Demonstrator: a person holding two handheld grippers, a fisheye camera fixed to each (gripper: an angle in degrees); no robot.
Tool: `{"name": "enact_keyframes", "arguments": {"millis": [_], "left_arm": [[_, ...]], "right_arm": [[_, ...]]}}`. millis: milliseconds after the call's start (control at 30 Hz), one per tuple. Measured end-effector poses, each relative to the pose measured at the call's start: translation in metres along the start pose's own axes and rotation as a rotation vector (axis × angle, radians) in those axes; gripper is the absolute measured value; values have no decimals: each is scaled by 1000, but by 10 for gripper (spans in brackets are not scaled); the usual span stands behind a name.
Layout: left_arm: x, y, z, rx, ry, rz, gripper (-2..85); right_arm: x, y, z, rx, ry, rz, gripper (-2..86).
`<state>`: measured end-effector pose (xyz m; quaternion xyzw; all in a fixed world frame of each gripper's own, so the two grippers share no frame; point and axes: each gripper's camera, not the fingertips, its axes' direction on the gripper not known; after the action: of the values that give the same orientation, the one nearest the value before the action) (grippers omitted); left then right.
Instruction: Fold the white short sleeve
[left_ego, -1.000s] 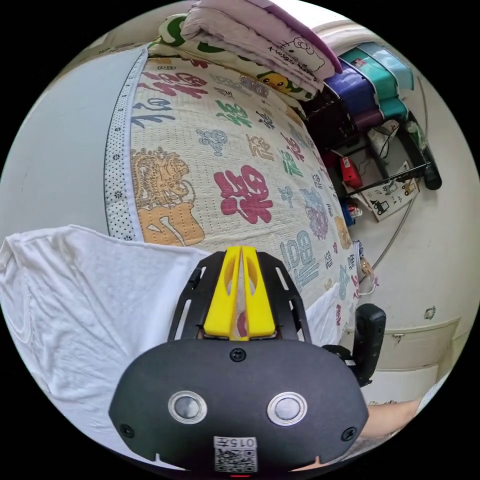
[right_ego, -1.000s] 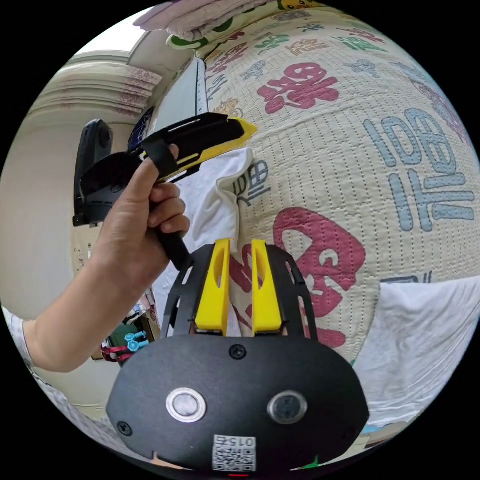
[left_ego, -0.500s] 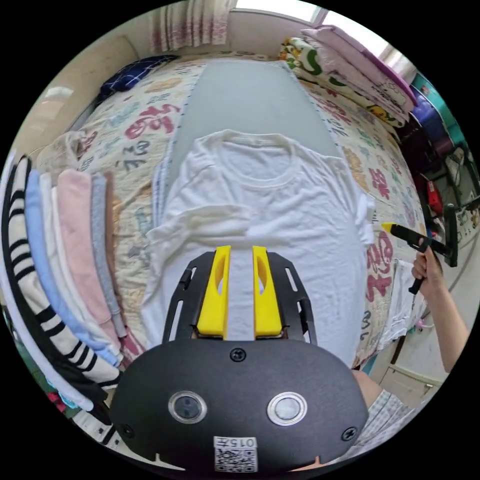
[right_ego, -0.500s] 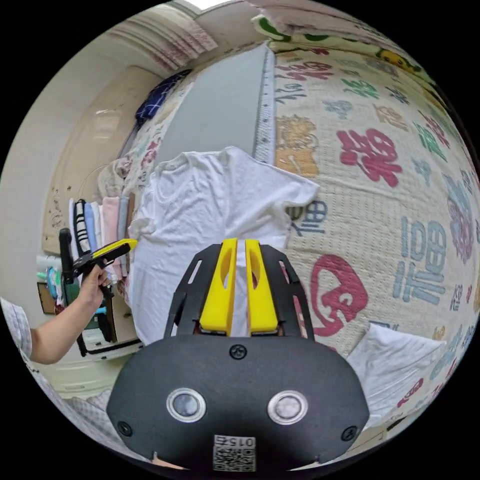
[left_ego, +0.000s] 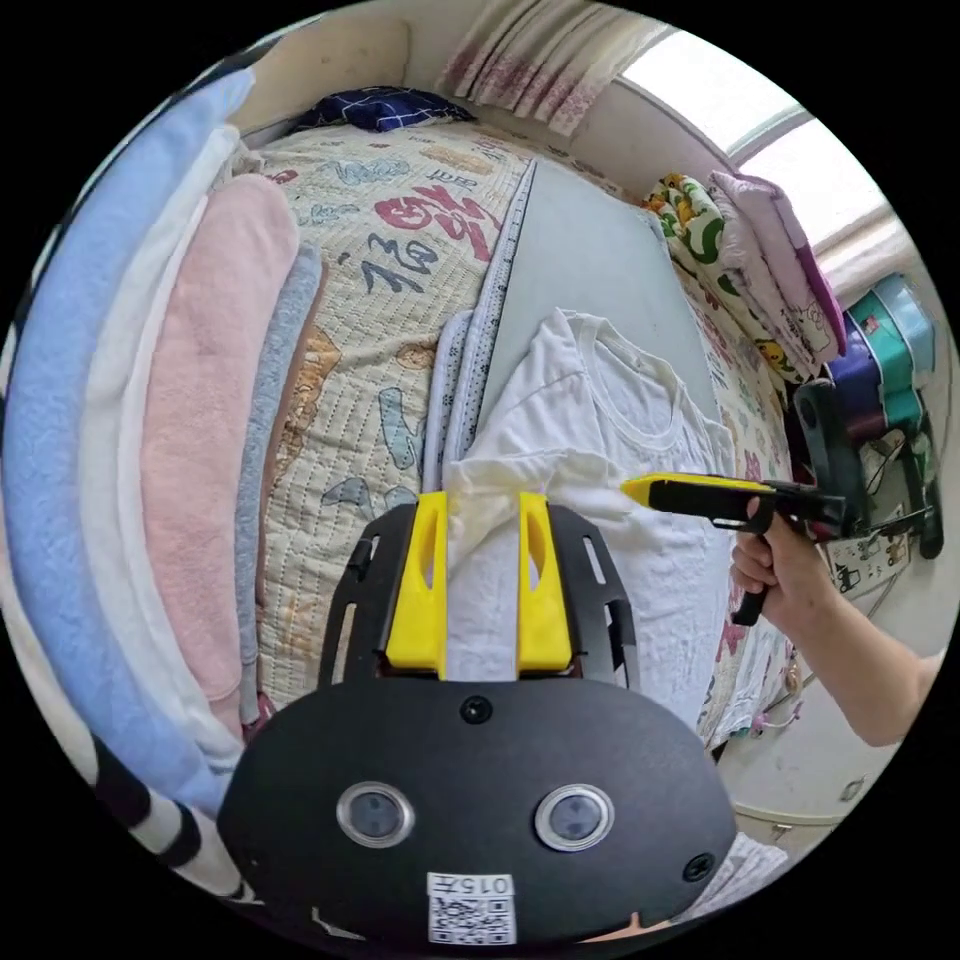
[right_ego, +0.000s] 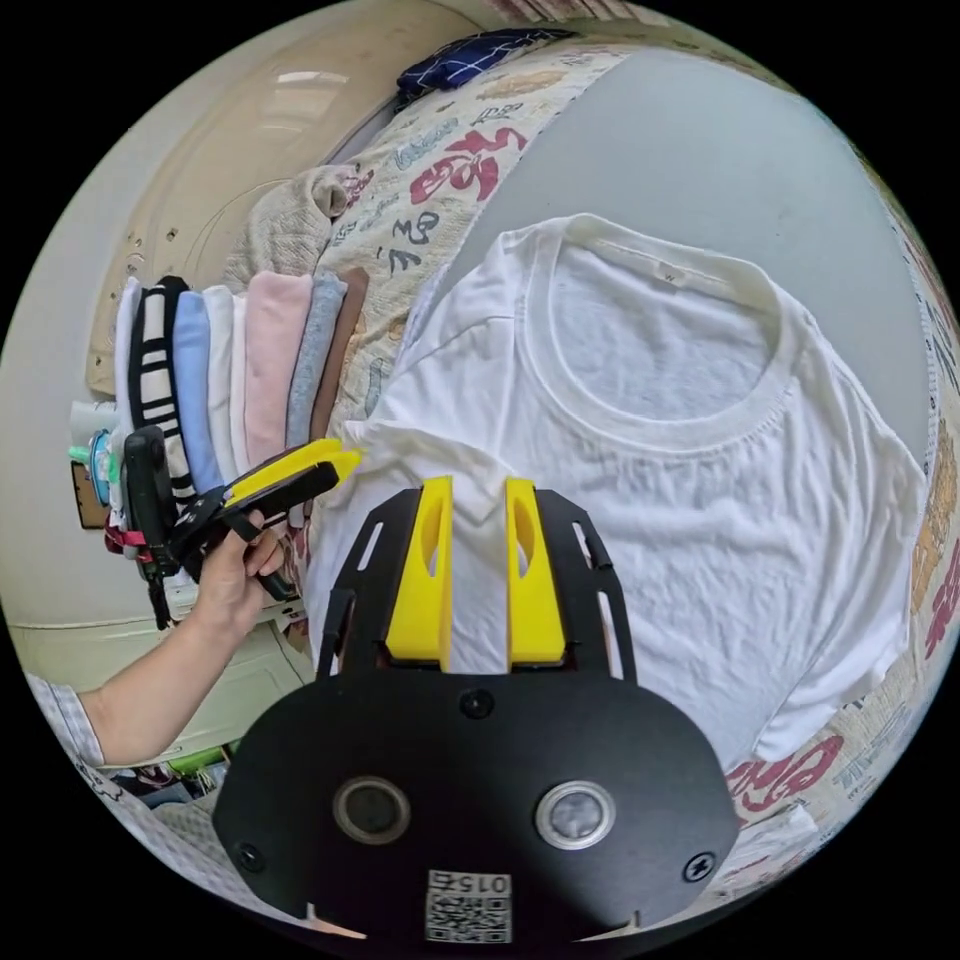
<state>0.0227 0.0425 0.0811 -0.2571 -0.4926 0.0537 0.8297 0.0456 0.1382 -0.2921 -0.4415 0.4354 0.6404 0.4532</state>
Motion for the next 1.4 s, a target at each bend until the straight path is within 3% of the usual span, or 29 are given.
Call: {"name": "enact_keyframes", "arguments": {"millis": [133, 333, 467, 600, 700, 767, 967, 1267, 1400], "left_arm": [[-22, 9, 0, 49, 41, -40, 17], [-43, 37, -24, 207, -170, -136, -1], [-57, 43, -24, 231, -289, -111, -1], [-65, 43, -17, 191, -338, -98, 6], [-69, 46, -18, 176, -301, -56, 25], [-62, 51, -25, 174, -269, 79, 42], [-48, 94, -58, 157, -257, 348, 27], [-114, 132, -30, -351, -136, 183, 74], [-142, 132, -14, -451, -149, 73, 81]], "right_arm": [[-3, -8, 26, -25, 74, -7, 30], [-59, -67, 21, 154, 168, -237, 13], [-119, -129, 64, 97, 160, -403, 24], [-131, -154, 109, -11, 231, -350, 61], [-117, -143, 98, 54, 169, -328, 67], [-89, -119, 73, 132, 96, -322, 72], [20, -8, 15, 193, 58, -79, 68], [162, 199, -26, 22, 84, 507, 89], [191, 251, -25, -65, 68, 638, 96]]}}
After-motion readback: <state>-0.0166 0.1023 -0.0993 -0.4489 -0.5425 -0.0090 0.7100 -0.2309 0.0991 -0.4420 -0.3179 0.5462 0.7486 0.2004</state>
